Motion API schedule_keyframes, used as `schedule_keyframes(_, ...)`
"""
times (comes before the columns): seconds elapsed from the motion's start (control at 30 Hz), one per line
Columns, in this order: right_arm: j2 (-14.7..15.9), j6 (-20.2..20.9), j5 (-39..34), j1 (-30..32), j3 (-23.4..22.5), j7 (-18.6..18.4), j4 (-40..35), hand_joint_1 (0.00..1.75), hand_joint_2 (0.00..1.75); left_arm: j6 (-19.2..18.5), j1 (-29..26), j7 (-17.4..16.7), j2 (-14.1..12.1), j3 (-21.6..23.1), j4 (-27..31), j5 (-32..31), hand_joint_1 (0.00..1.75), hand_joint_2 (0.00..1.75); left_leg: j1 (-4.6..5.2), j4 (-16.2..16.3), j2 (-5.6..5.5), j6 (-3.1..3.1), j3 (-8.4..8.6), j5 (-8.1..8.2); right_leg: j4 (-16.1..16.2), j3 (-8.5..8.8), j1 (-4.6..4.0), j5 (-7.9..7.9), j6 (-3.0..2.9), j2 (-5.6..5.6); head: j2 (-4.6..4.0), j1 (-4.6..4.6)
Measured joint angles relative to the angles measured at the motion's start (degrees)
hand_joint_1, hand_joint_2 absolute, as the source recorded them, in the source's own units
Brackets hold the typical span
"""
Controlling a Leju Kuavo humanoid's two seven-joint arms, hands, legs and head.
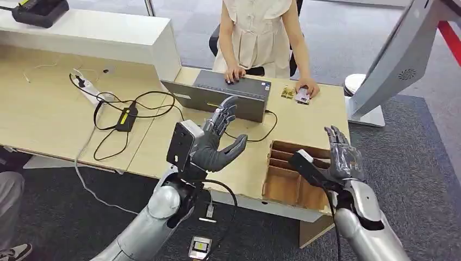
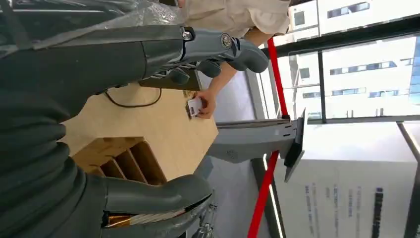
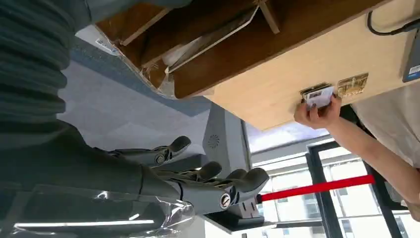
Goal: Pass the card to the sensor for recognition and then transmit it.
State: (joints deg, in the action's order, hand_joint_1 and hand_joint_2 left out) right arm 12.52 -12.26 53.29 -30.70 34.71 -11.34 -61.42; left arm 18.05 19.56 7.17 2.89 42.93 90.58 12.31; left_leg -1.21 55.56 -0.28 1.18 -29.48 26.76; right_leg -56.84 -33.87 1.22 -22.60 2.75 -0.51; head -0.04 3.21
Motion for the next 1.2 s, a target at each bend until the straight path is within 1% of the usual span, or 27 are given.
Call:
schedule_keyframes(0.37,-0.1,0.0,-0.7,-0.6,0.8,0.0,0.0,0.0,1.75,-0.1,0.0,-0.3,0.0,-0.1,0.0,-0.5,0.0,1.75,0.0,0.0,0.0,0.0,0.0,0.0,0.0,0.0,0.0,0.0,0.0,0.0,0.0,0.02)
schedule_keyframes(0.7,-0.1,-0.1,-0.3,-0.7,1.3,-0.7,0.2,0.0,1.75,-0.1,-0.4,-0.7,0.0,-0.2,0.0,-1.0,0.0,1.75,0.0,0.0,0.0,0.0,0.0,0.0,0.0,0.0,0.0,0.0,0.0,0.0,0.0,0.0)
schedule_keyframes(0.73,-0.1,-0.1,-0.3,-0.7,1.3,-0.7,0.4,0.73,1.75,-0.1,-0.5,-0.7,0.0,-0.2,0.0,-1.0,0.0,1.75,0.0,0.0,0.0,0.0,0.0,0.0,0.0,0.0,0.0,0.0,0.0,0.0,0.0,0.02)
schedule_keyframes(0.77,-0.1,-0.1,-0.3,-0.7,1.3,-0.7,0.4,1.55,1.75,-0.1,-0.5,-0.7,0.0,-0.2,0.0,-1.0,0.0,1.75,0.0,0.0,0.0,0.0,-0.01,0.0,0.0,0.0,0.0,0.0,0.0,0.0,0.0,0.0)
schedule_keyframes(0.8,-0.1,-0.1,-0.3,-0.7,1.3,-0.7,0.4,1.59,1.75,-0.1,-0.5,-0.7,0.0,-0.2,0.0,-1.0,0.0,1.75,0.0,0.0,0.0,0.0,-0.01,0.0,0.0,0.0,0.0,0.0,0.0,0.0,0.0,0.02)
schedule_keyframes(0.83,-0.1,0.0,-0.3,-0.7,1.3,-0.7,0.4,1.75,1.75,-0.1,-0.5,-0.7,0.0,-0.2,0.0,-1.0,0.0,1.75,0.0,0.0,0.0,0.0,0.0,0.0,0.0,0.0,0.0,0.0,0.0,0.0,0.0,0.0)
schedule_keyframes(0.97,-0.1,0.6,-0.6,-0.7,1.3,-0.7,0.6,1.75,1.75,-0.1,-0.5,-0.8,0.0,-0.3,0.0,-1.1,0.0,1.75,0.0,0.0,-0.01,0.0,0.0,0.0,0.0,0.0,0.0,0.0,0.0,0.0,0.0,0.02)
schedule_keyframes(1.1,-0.1,2.7,-1.6,-0.7,1.5,-0.7,0.6,1.75,1.75,-0.1,-0.6,-1.2,0.0,-0.5,0.0,-1.4,0.0,1.75,0.0,0.0,-0.01,0.0,-0.01,0.0,0.0,0.0,0.0,0.0,0.0,0.0,0.0,0.0)
schedule_keyframes(1.2,-0.1,3.4,-2.1,-0.7,1.7,-0.7,0.6,1.75,1.75,-0.2,-0.9,-1.2,0.0,-0.8,0.1,-1.5,0.0,1.75,0.0,0.0,-0.01,0.0,0.0,0.0,0.0,0.0,0.0,0.0,0.0,0.0,0.0,0.0)
